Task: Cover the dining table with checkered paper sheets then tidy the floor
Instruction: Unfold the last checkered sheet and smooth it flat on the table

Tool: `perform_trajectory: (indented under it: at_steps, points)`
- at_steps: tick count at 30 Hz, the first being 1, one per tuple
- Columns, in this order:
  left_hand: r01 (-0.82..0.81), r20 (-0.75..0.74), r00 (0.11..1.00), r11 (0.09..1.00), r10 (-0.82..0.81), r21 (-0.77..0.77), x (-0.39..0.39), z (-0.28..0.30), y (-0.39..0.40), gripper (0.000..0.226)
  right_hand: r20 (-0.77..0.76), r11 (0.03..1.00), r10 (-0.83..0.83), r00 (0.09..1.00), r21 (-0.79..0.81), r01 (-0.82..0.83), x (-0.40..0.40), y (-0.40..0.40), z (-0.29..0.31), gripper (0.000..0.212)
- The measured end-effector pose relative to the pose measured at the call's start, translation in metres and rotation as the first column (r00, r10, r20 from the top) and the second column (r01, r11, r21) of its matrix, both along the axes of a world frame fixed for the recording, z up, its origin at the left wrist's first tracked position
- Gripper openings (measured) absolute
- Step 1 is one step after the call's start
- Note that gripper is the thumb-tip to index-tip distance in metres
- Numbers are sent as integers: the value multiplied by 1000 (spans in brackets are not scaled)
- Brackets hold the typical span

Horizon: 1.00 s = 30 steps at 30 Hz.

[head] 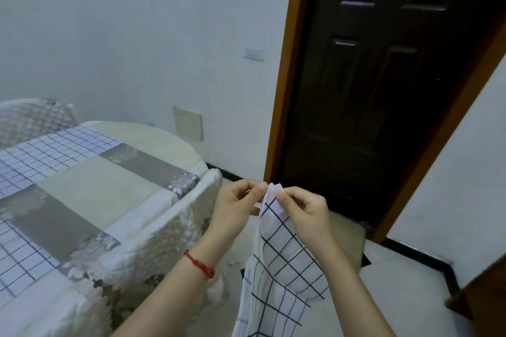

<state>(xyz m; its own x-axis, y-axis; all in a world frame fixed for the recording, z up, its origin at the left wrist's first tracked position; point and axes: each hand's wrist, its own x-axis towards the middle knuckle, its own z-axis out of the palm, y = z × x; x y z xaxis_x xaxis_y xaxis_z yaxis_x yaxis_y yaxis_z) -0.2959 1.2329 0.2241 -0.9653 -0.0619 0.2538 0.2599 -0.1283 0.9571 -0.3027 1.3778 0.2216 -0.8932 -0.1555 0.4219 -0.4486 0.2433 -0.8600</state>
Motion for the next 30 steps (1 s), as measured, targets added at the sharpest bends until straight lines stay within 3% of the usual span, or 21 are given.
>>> perform_trajectory:
  at_steps: [7,10,14,18,22,30]
  points:
    - [51,11,999,999,-51,15,-65,0,-61,13,38,989,55,998,-137,-49,-70,-58,13,14]
    - [28,-12,1000,1000,-28,10,-85,3,-81,11,69,975,95,993,-209,-78,-95,-86,17,2]
    - [-21,-14,1000,998,22,58,-107,7,-110,18,68,946,180,981,-287,-154,-119,-120,21,5]
    - [-5,-18,1000,998,7,69,-119,11,-137,25,60,935,251,966,-272,-226,-140,-146,20,13]
    - [-38,-65,997,997,42,66,-125,16,-158,17,92,925,307,947,-264,-274,-159,-171,22,13]
    - [-277,-76,959,960,275,-28,-148,19,-197,14,54,907,399,915,-170,-385,-202,-216,20,31]
